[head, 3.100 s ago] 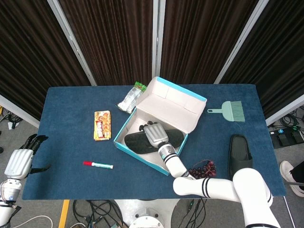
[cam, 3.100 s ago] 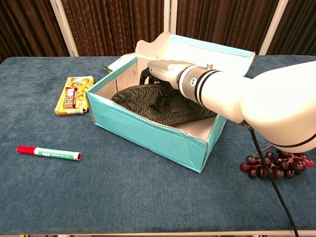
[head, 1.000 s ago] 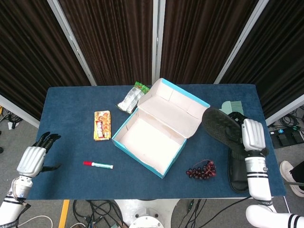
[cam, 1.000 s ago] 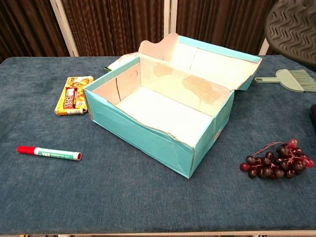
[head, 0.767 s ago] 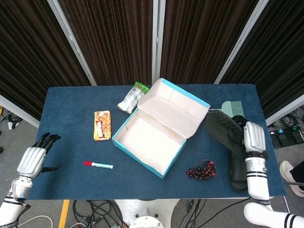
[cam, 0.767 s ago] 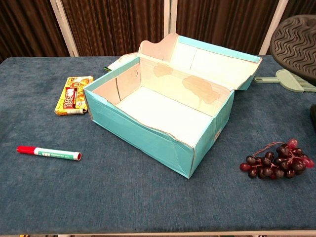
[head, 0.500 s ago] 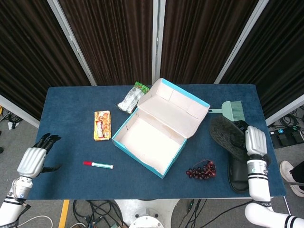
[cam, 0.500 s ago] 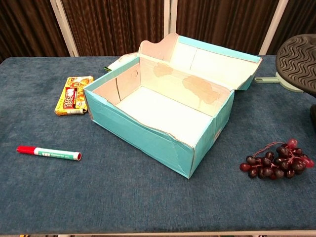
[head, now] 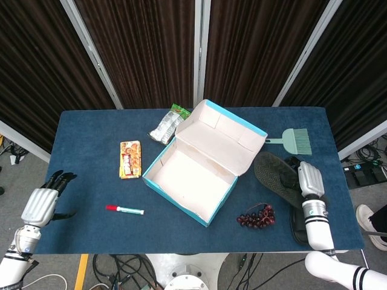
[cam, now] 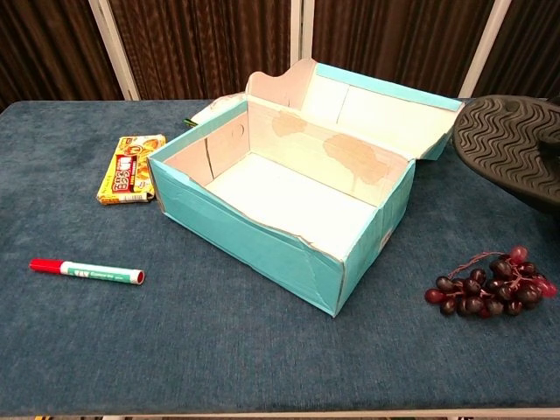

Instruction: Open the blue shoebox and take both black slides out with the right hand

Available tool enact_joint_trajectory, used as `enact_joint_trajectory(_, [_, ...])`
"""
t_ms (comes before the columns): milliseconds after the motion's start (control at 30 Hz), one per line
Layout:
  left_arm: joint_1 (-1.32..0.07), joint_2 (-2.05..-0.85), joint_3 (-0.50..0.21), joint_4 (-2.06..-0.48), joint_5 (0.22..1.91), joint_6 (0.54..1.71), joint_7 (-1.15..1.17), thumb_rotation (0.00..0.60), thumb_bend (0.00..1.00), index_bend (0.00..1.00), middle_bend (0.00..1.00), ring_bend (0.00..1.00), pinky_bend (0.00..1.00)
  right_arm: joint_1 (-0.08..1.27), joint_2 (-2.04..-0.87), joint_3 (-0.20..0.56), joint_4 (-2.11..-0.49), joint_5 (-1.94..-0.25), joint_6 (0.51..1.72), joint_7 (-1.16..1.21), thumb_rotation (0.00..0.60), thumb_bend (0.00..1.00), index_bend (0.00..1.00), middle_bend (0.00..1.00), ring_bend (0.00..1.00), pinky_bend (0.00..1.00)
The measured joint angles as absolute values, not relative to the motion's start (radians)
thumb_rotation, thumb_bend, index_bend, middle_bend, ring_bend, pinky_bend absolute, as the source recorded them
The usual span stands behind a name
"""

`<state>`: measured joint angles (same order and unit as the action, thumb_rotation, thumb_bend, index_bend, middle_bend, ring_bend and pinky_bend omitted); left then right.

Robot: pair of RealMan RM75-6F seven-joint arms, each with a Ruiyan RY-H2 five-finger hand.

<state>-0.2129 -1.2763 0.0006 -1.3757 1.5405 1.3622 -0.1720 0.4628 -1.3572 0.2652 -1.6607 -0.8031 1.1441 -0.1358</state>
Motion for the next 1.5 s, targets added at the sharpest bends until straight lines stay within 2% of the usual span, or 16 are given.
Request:
enact_joint_trajectory(100, [-0.212, -1.276, 0.0, -1.376, 1.542, 1.366, -0.174, 0.6, 0.11, 0.15, 0.14, 0.06, 0.35, 0.46, -1.342, 0.268, -1.672, -0.806, 1.136, -0.131, 0.6, 0.26, 0.49, 0.51, 0.3, 0.43])
enact_joint_trajectory(167, [-0.212, -1.277, 0.001, -1.376, 1.543, 1.367, -0.174, 0.6, 0.11, 0.15, 0.14, 0.06, 0.35, 0.459, -1.33, 0.265, -1.677, -0.808, 1.12, -0.128, 0.6, 0.17, 0.29, 0.36, 0.14, 0.28])
enact_joint_trajectory(233, [-0.212, -1.277, 0.002, -1.377, 1.545, 1.367, -0.173, 0.6, 0.11, 0.15, 0.14, 0.06, 0.35, 0.46, -1.313, 0.259, -1.684, -0.803, 1.091, -0.13, 0.6, 0.12, 0.12, 0.21, 0.03, 0.15])
enact_joint_trajectory(267, [-0.213, -1.277, 0.002, -1.377, 1.545, 1.367, -0.173, 0.6, 0.11, 0.15, 0.14, 0.06, 0.35, 0.462, -1.305, 0.257, -1.686, -0.799, 1.075, -0.131, 0.6, 0.1, 0.06, 0.15, 0.0, 0.11])
enact_joint_trajectory(333, [-0.214, -1.279, 0.002, -1.378, 1.545, 1.365, -0.17, 0.6, 0.11, 0.15, 0.14, 0.06, 0.35, 0.467, -1.286, 0.252, -1.691, -0.789, 1.045, -0.134, 0.6, 0.08, 0.01, 0.09, 0.0, 0.07])
enact_joint_trajectory(600, [-0.215, -1.277, 0.0, -1.379, 1.543, 1.364, -0.167, 0.6, 0.11, 0.15, 0.14, 0.06, 0.35, 0.474, -1.288, 0.263, -1.697, -0.806, 1.05, -0.111, 0.6, 0.08, 0.0, 0.05, 0.0, 0.05])
enact_joint_trajectory(867, [-0.216, -1.272, -0.003, -1.39, 1.545, 1.37, -0.162, 0.6, 0.11, 0.15, 0.14, 0.06, 0.35, 0.437, -1.263, 0.283, -1.732, -0.961, 1.138, -0.02, 0.6, 0.06, 0.0, 0.05, 0.0, 0.02])
enact_joint_trajectory(1000, [-0.216, -1.269, -0.006, -1.4, 1.545, 1.374, -0.154, 0.6, 0.11, 0.15, 0.14, 0.06, 0.35, 0.414, -1.245, 0.274, -1.729, -1.097, 1.198, 0.012, 0.6, 0.12, 0.0, 0.03, 0.0, 0.0])
enact_joint_trajectory(1100, [-0.217, -1.266, -0.006, -1.407, 1.544, 1.374, -0.148, 0.6, 0.11, 0.15, 0.14, 0.06, 0.35, 0.392, -1.238, 0.251, -1.699, -1.234, 1.278, 0.001, 0.6, 0.23, 0.0, 0.02, 0.0, 0.0])
enact_joint_trajectory(1167, [-0.218, -1.263, -0.008, -1.413, 1.545, 1.374, -0.142, 0.6, 0.11, 0.15, 0.14, 0.06, 0.35, 0.377, -1.235, 0.232, -1.664, -1.329, 1.352, -0.048, 0.6, 0.28, 0.0, 0.01, 0.0, 0.0])
enact_joint_trajectory(1233, [-0.219, -1.261, -0.01, -1.419, 1.544, 1.377, -0.136, 0.6, 0.11, 0.15, 0.14, 0.06, 0.35, 0.362, -1.229, 0.211, -1.639, -1.391, 1.41, -0.131, 0.6, 0.3, 0.0, 0.01, 0.0, 0.0])
enact_joint_trajectory(1500, [-0.216, -1.243, -0.02, -1.461, 1.539, 1.393, -0.098, 0.6, 0.11, 0.15, 0.14, 0.06, 0.35, 0.287, -1.177, 0.112, -1.662, -1.434, 1.448, -0.472, 0.6, 0.3, 0.0, 0.0, 0.0, 0.0])
